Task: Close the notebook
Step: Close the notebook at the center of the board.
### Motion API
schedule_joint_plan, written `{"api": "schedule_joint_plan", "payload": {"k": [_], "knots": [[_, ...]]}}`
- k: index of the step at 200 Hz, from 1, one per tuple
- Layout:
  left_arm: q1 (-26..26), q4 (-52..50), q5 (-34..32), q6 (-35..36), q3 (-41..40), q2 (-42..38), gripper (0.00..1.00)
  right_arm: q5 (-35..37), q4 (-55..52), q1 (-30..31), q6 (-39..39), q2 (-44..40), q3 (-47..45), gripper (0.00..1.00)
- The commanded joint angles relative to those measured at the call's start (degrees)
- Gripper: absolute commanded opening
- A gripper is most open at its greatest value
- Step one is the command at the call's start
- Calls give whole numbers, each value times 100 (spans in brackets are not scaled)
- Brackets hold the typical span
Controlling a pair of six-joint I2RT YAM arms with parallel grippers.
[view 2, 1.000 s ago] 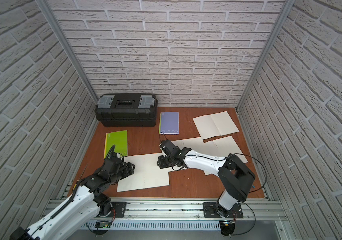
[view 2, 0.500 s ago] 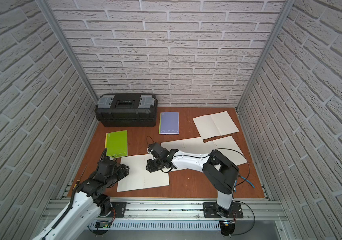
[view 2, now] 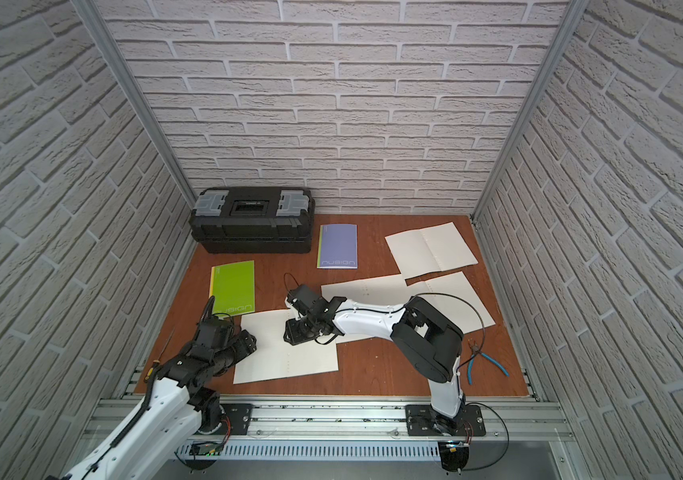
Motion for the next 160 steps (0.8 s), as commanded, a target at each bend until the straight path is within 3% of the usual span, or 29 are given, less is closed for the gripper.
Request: {"api": "schedule_joint_plan", "payload": {"k": [1,160], "knots": [[60,176,22,61,-64,40,85,-123,47,46,-53,139,167,37],[151,235,167,106,-116,8,85,-124,48,13,161,654,161,35]]}}
